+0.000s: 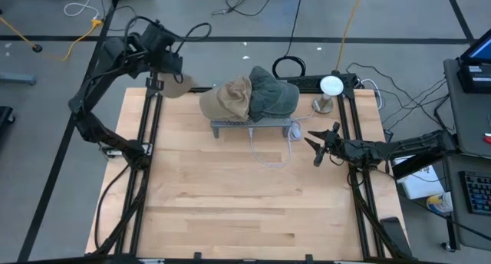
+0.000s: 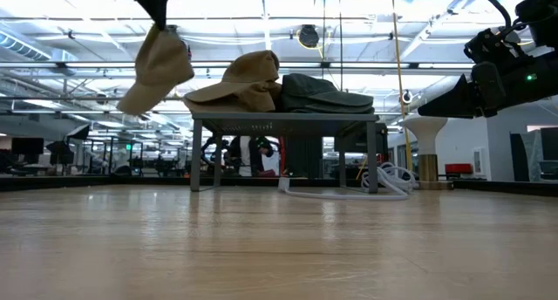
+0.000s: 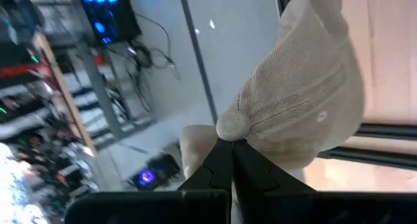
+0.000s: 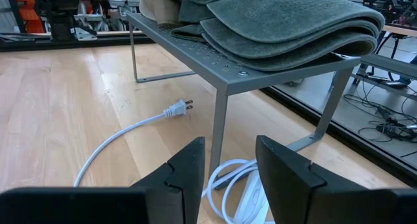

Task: Pick & Place hat
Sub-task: Stack the bottom brown cap on top of the brown caps on the shelf

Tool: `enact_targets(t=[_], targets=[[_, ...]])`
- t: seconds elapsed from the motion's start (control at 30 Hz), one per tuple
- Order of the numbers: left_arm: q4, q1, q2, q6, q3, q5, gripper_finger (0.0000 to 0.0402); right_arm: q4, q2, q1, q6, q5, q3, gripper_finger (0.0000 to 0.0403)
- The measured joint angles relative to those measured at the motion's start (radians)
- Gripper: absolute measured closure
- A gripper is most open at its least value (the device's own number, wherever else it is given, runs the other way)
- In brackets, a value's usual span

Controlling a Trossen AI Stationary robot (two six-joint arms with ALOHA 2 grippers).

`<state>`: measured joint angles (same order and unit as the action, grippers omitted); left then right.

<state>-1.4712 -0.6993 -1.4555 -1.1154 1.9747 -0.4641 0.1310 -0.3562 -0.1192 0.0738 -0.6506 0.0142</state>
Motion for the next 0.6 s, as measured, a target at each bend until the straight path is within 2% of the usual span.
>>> enact_targets(t=[0.1, 0.3, 0.6], targets=[[0.000, 0.024, 0.000, -0.059, 0.035, 0.012, 0.0401, 0.000, 0.000, 0.000, 0.000, 0.000, 0.000, 0.0273], [0.001, 0.069, -0.001, -0.137, 0.060, 0.121, 0.0401, 0.000, 0.000, 0.000, 0.000, 0.000, 0.000, 0.0273], [0.000, 0.155, -0.046, -0.161, 0.061, 0.126, 0.0401, 0.000, 0.000, 0.000, 0.000, 0.000, 0.000, 0.0273]])
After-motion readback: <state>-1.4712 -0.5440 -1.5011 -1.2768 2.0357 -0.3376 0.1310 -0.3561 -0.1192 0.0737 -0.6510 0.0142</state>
